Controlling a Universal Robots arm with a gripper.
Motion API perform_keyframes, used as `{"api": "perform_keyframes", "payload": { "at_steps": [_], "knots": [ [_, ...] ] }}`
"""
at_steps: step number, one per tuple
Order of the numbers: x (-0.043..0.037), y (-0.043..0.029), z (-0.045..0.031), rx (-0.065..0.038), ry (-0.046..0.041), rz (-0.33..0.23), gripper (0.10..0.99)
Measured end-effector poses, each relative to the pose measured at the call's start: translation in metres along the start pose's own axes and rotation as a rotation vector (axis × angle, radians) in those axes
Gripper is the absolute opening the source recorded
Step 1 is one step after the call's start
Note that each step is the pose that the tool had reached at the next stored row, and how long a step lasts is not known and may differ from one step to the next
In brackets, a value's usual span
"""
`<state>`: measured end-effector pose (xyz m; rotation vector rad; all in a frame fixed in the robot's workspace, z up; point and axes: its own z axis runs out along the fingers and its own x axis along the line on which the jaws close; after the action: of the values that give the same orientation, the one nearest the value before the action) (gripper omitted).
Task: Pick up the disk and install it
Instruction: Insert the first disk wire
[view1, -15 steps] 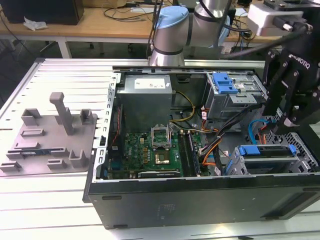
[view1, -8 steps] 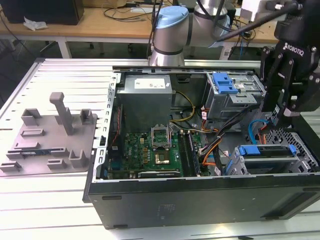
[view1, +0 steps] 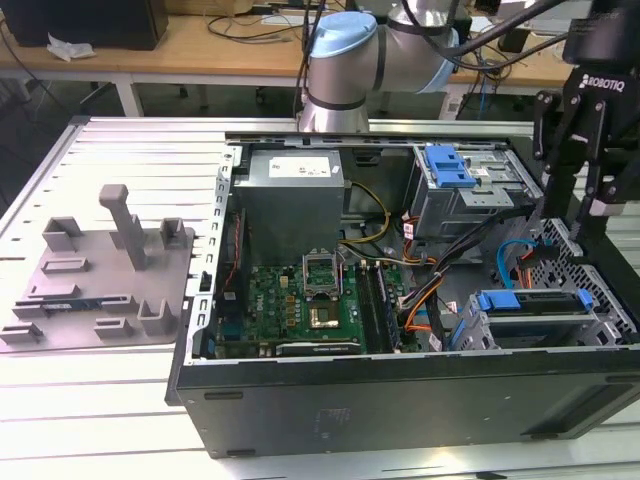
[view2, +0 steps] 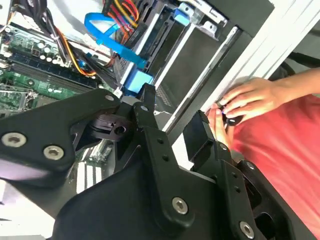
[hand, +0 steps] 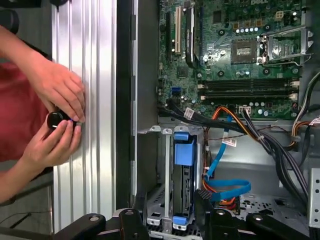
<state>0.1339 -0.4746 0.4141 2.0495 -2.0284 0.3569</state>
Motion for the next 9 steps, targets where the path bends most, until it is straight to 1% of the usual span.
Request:
{"api": "perform_keyframes", "payload": {
  "at_steps": [1,3,4,5,6,7,8,9],
  "knots": [
    [-0.0007,-0.0024,-0.0002,-0.003,0.0046,-0.001,0.506],
    [-0.0044,-0.0141,-0.0017,-0.015,0.0263,-0.005,0.506],
    [-0.0088,-0.0167,-0.0031,-0.018,0.0431,-0.006,0.506],
    [-0.0141,-0.0180,-0.0050,-0.020,0.0618,-0.007,0.506],
    [-0.0180,-0.0185,-0.0064,-0.020,0.0719,-0.007,0.506],
    [-0.0218,-0.0189,-0.0076,-0.020,0.0772,-0.007,0.506],
    [-0.0280,-0.0207,-0.0092,-0.021,0.0837,-0.007,0.506],
    [-0.0309,-0.0237,-0.0096,-0.021,0.0896,-0.007,0.506]
  ]
}}
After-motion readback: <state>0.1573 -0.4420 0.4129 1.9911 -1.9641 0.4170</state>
